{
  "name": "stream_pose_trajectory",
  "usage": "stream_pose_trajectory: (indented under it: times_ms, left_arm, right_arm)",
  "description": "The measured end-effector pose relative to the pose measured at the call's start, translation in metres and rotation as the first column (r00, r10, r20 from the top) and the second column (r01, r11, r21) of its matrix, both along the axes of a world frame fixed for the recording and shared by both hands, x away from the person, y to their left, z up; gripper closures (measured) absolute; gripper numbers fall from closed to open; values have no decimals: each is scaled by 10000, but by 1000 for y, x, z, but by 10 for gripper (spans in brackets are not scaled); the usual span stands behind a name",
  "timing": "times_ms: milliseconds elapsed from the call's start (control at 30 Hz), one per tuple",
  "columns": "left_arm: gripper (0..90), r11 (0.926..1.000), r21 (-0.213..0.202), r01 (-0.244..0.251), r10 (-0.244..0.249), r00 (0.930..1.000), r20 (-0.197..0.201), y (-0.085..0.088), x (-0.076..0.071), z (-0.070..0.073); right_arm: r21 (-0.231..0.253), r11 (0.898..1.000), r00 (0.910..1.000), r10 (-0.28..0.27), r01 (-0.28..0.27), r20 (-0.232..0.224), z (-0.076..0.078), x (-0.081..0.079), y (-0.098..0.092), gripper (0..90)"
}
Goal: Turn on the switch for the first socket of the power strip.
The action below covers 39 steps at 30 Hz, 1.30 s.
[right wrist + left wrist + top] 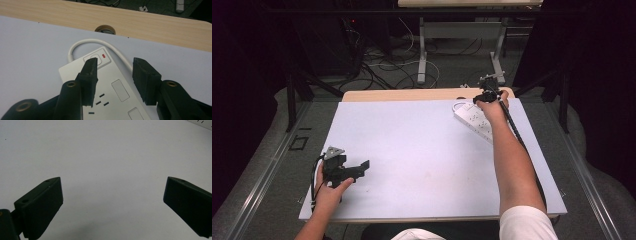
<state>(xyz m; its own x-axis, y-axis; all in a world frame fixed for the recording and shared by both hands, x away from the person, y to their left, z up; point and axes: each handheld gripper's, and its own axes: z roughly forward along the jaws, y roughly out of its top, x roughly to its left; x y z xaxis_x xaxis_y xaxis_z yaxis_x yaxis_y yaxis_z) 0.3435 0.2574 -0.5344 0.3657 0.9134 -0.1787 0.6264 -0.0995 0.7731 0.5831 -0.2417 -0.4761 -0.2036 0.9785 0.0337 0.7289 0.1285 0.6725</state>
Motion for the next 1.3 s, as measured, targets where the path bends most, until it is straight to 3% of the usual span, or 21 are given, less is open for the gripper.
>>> stream_pose_trajectory:
  times_ms: [633,800,1300]
  left_arm:
    - [31,9995,-158,-280,280,9996,10,3,-1,-3]
    - [33,9994,-203,-284,284,9996,6,4,-1,-3]
    - [37,9994,-149,-311,310,9995,-87,5,-1,-3]
  right_arm:
    - [221,9997,9968,61,-43,-796,-17,8,1,755]
    - [-62,10000,9961,25,-31,-884,-22,9,4,779]
    - [-257,9996,9956,-173,150,-920,-32,11,10,869]
